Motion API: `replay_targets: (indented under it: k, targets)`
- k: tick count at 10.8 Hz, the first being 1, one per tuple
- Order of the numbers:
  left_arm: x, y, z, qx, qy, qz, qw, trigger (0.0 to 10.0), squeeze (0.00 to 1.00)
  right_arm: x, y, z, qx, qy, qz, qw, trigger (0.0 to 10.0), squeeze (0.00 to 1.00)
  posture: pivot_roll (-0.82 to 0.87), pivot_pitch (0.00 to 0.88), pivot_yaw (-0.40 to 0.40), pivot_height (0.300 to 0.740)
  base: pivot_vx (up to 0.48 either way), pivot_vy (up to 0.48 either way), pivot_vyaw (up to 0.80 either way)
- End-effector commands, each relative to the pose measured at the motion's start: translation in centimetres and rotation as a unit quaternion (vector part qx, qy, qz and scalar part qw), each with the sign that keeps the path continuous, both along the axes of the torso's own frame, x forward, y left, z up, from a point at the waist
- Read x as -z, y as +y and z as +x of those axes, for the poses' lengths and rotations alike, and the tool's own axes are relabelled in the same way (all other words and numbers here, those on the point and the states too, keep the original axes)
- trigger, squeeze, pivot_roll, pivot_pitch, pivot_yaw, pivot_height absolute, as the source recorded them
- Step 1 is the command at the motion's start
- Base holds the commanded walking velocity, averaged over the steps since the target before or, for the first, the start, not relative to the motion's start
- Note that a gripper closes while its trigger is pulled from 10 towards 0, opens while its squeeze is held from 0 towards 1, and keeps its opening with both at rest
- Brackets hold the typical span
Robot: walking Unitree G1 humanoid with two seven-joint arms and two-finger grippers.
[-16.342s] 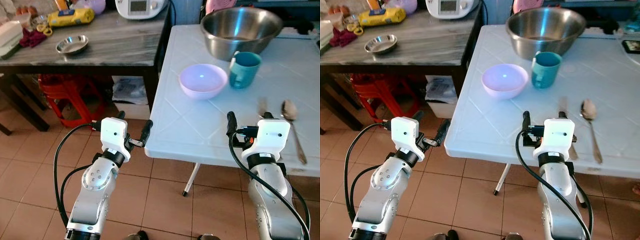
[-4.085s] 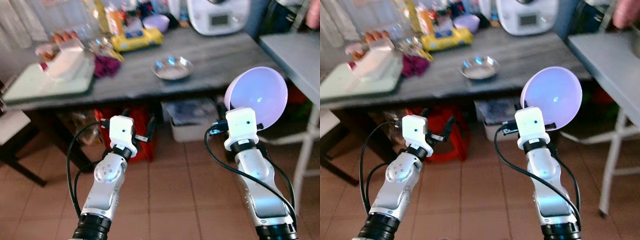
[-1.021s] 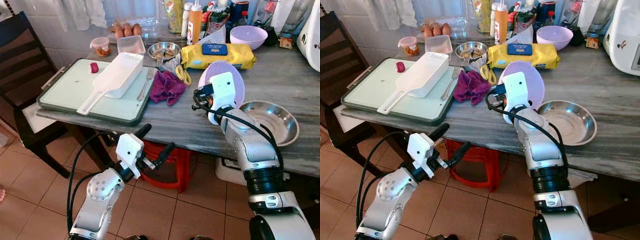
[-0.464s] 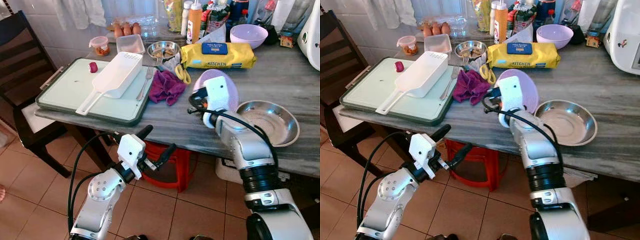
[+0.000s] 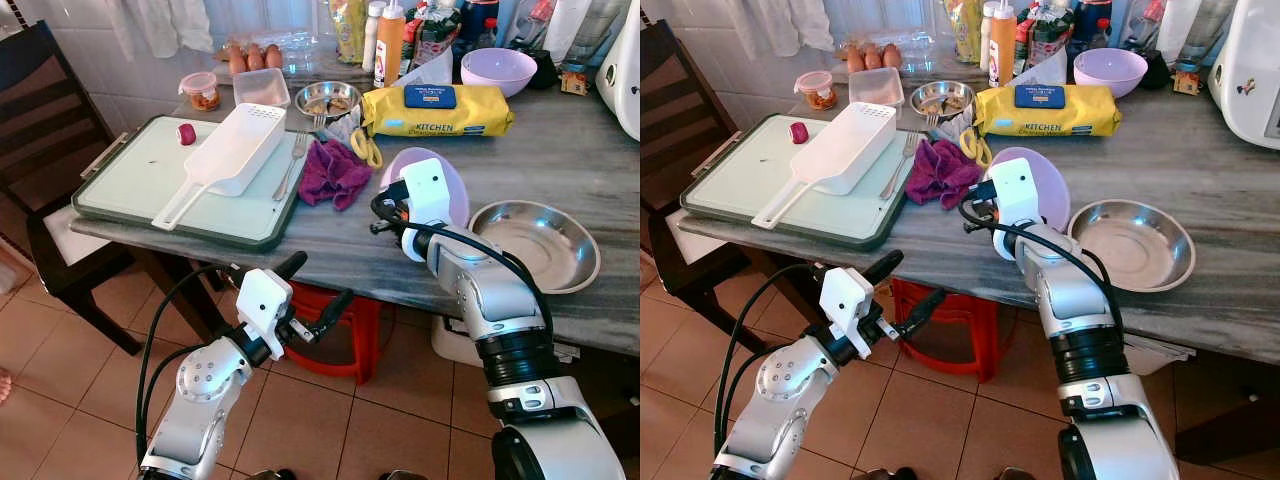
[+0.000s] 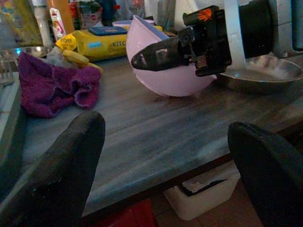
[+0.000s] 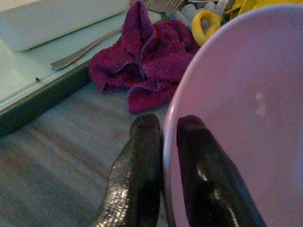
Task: Setting the table
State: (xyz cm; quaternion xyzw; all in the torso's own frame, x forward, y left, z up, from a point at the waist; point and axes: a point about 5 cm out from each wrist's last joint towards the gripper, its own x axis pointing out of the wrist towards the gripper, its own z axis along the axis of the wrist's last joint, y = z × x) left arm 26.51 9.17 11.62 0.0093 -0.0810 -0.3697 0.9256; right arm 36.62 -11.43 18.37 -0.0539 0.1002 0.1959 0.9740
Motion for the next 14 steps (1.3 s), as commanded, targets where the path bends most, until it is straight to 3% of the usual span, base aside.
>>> replay_targets:
  k: [1,7,14]
  targets:
    - [-0.26,0.13,0.03,0.003,-0.005,0.008,1.000,10.0,0.00,-0.49,0.26,0.19,-0.006,-0.002,-0.004,1.000,10.0,1.00,-0.15,0.131,0.080,0.740,0.000,0.000,0.00]
    - [-0.02,0.06,0.25,0.005,0.003,0.019,1.000,10.0,0.00,-0.51,-0.62,0.69,0.011,0.006,-0.010,1.000,10.0,1.00,-0.15,0.126,0.079,0.740,0.000,0.000,0.00]
    - [0.19,0.01,0.24,0.010,0.009,0.024,1.000,10.0,0.00,-0.81,-0.49,0.32,0.011,0.038,0.011,0.999,10.0,1.00,-0.15,0.125,0.084,0.740,0.000,0.000,0.00]
